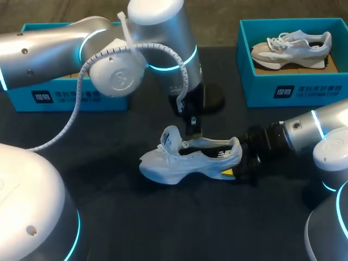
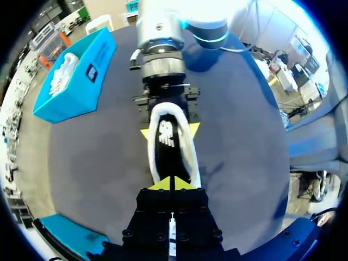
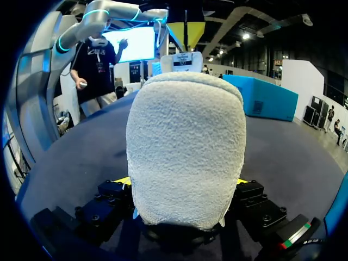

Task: Take the shoe out of the shoebox, open the shoe tongue, remove and reinsert the insole, then place the shoe into the shoebox

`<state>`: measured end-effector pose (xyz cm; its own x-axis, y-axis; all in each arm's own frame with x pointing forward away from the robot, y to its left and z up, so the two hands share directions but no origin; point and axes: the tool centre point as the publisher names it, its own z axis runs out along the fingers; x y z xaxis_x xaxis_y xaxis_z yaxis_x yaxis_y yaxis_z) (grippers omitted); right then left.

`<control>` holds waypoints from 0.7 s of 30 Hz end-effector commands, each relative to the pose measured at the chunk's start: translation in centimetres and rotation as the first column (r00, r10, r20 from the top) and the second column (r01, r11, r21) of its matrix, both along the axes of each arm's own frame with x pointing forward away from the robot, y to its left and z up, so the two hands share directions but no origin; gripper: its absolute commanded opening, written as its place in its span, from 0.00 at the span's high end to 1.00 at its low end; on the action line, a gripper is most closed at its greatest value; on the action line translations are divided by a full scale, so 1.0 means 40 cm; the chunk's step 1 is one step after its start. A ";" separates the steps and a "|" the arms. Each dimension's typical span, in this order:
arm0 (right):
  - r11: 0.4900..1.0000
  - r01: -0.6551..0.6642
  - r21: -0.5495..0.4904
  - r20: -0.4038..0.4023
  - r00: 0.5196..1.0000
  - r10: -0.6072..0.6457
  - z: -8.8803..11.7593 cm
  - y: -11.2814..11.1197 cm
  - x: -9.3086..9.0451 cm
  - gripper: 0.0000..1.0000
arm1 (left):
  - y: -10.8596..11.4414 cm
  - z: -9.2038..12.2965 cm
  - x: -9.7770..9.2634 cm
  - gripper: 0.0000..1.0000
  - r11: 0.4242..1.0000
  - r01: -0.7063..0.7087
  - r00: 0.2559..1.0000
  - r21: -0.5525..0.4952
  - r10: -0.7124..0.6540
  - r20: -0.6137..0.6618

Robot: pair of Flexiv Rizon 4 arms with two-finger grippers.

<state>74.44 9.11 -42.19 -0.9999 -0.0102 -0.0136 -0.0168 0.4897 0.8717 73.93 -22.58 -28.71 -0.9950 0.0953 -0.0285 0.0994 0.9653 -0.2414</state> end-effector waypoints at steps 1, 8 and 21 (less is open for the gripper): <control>1.000 0.001 -0.002 0.000 1.000 -0.001 -0.003 0.004 -0.001 1.00 | -0.039 -0.025 0.009 1.00 0.999 0.035 0.999 0.005 -0.035 -0.027; 1.000 0.001 -0.002 0.000 1.000 -0.001 -0.003 0.004 -0.001 1.00 | -0.089 -0.092 0.013 1.00 0.995 0.096 0.994 -0.010 -0.097 -0.044; 1.000 0.001 -0.002 0.000 1.000 -0.001 -0.003 0.004 -0.001 1.00 | -0.114 -0.181 -0.016 1.00 0.988 0.155 0.984 0.010 -0.154 -0.085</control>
<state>74.44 9.12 -42.19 -0.9999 -0.0103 -0.0136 -0.0169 0.4895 0.8718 73.20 -26.86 -34.97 -0.9678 0.2466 0.0506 0.2286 0.9450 -0.2339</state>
